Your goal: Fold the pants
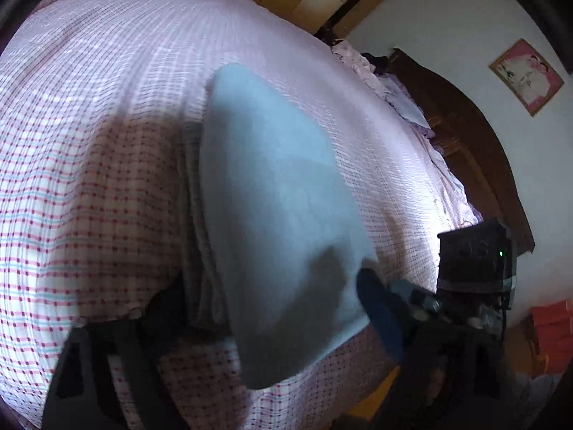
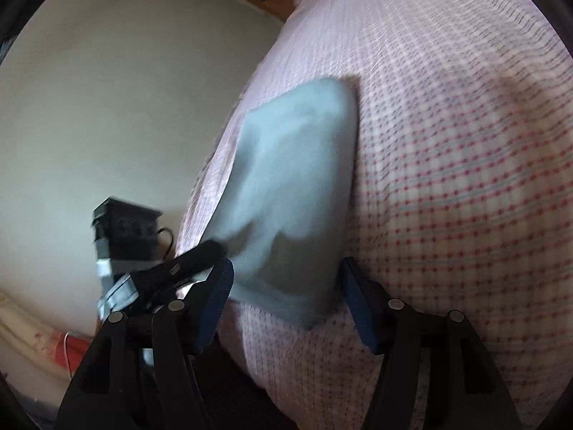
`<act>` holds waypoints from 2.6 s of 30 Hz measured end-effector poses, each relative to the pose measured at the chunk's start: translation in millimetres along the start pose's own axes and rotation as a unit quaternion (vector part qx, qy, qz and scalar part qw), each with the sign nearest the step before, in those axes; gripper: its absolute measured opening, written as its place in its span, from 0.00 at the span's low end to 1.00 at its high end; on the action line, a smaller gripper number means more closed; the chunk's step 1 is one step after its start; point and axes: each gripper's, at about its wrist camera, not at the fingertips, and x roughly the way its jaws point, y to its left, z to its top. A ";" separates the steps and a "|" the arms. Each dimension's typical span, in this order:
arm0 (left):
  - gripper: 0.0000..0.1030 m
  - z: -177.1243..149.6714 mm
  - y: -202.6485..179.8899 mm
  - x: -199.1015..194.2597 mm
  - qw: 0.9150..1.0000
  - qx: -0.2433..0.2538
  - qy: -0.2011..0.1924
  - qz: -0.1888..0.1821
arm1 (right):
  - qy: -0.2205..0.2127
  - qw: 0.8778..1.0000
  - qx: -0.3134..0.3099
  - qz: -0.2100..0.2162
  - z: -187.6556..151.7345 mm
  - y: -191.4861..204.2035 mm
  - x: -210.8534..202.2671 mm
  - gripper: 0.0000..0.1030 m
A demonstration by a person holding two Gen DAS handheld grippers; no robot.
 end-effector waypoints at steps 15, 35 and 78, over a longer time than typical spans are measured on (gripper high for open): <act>0.65 53.4 26.3 27.3 0.996 -0.049 -0.004 -0.080 | -0.015 1.000 -0.001 0.018 36.2 10.8 50.5 0.54; 0.40 79.6 -99.2 -13.2 0.993 0.075 -0.071 -0.064 | -0.099 0.987 -0.117 -0.047 63.8 47.1 -90.6 0.29; 0.93 248.7 -161.2 299.0 0.987 0.099 -0.121 -0.043 | -0.101 0.974 -0.109 -0.173 299.7 -152.9 -73.8 0.57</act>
